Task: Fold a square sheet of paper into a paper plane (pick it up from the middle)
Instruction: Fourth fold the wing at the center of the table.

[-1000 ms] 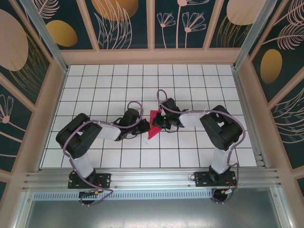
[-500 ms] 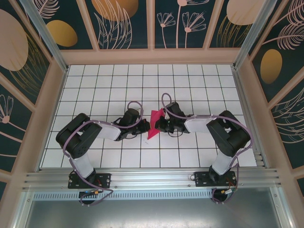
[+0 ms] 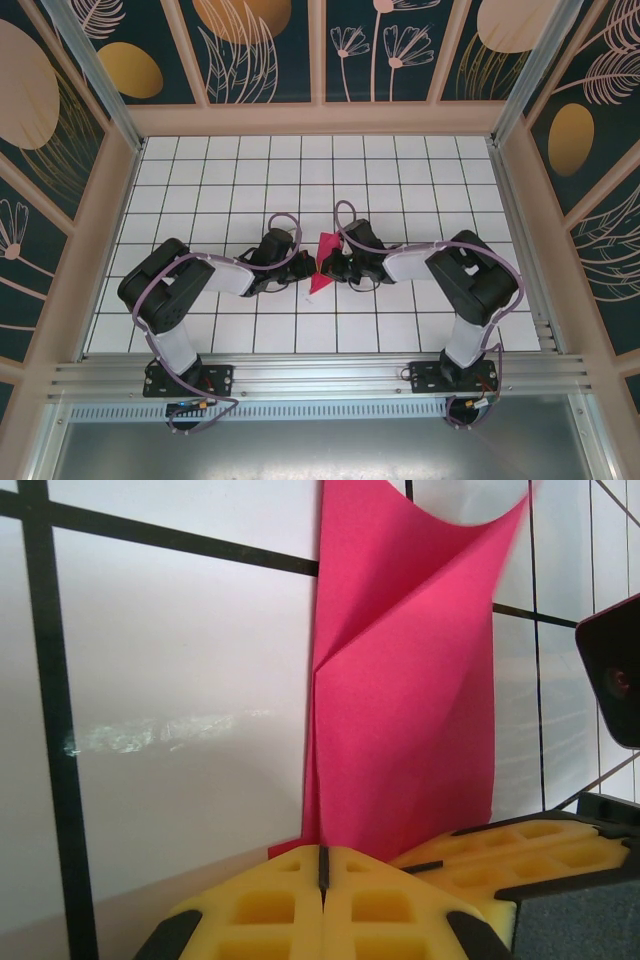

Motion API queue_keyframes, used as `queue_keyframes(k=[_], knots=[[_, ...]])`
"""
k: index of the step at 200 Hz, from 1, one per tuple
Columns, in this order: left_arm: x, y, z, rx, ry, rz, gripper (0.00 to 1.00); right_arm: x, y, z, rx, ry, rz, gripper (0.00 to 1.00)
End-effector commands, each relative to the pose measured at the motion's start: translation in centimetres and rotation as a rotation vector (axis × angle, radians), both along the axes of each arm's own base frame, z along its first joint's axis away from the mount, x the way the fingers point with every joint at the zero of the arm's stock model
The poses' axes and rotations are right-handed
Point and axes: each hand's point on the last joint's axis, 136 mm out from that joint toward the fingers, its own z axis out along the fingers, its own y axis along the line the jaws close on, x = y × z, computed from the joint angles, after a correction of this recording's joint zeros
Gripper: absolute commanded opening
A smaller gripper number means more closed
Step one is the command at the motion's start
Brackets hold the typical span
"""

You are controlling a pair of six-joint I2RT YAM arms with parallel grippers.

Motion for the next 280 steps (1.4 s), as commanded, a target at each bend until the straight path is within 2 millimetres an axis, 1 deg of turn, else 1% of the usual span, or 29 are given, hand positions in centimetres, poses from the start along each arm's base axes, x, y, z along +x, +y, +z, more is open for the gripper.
queue_keyframes(k=[1, 22, 44, 60, 73, 95, 116, 137, 153, 180, 198, 222, 235, 253, 280], knots=[[-0.9, 3.4, -4.7, 0.187, 0.086, 0.061, 0.00, -0.5, 0.1, -1.5, -0.008, 0.018, 0.001, 0.05], [-1.0, 3.6, -4.9, 0.205, 0.087, 0.060, 0.00, -0.4, 0.1, -0.5, 0.000, -0.003, -0.003, 0.05], [-1.1, 3.8, -5.0, 0.210, 0.088, 0.061, 0.00, -0.5, 0.0, 1.5, 0.021, -0.040, -0.001, 0.06], [-1.2, 3.7, -5.0, 0.208, 0.087, 0.056, 0.00, -0.9, 0.4, 2.7, 0.061, -0.058, 0.008, 0.06], [-1.1, 3.6, -5.0, 0.206, 0.086, 0.053, 0.00, -1.2, 0.8, 3.1, 0.085, -0.060, 0.012, 0.06], [-1.0, 3.4, -4.9, 0.201, 0.084, 0.049, 0.00, -1.6, 1.3, 2.6, 0.096, -0.048, 0.012, 0.06], [-1.0, 3.4, -4.8, 0.198, 0.083, 0.046, 0.00, -1.7, 1.5, 1.5, 0.086, -0.033, 0.012, 0.06], [-1.1, 3.4, -5.0, 0.201, 0.087, 0.044, 0.00, -1.9, 1.2, -0.4, 0.047, -0.001, 0.003, 0.06], [-1.2, 3.5, -5.1, 0.202, 0.090, 0.047, 0.00, -2.3, 1.0, -1.4, 0.030, 0.019, 0.004, 0.06], [-1.3, 3.6, -5.4, 0.205, 0.095, 0.049, 0.00, -2.7, 0.8, -1.9, 0.020, 0.026, 0.001, 0.06], [-1.4, 3.8, -5.6, 0.209, 0.098, 0.051, 0.00, -2.6, 0.7, -1.3, 0.016, 0.012, -0.002, 0.06], [-1.4, 3.8, -5.7, 0.212, 0.097, 0.048, 0.00, -2.5, 1.5, 1.3, 0.062, -0.038, 0.017, 0.06], [-1.4, 3.7, -5.7, 0.210, 0.097, 0.047, 0.00, -2.8, 1.9, 2.4, 0.082, -0.061, 0.024, 0.06], [-1.4, 3.6, -5.7, 0.205, 0.097, 0.046, 0.00, -3.2, 2.2, 2.7, 0.101, -0.065, 0.026, 0.06], [-1.4, 3.5, -5.6, 0.202, 0.097, 0.042, 0.00, -3.5, 2.7, 1.9, 0.102, -0.048, 0.029, 0.06]])
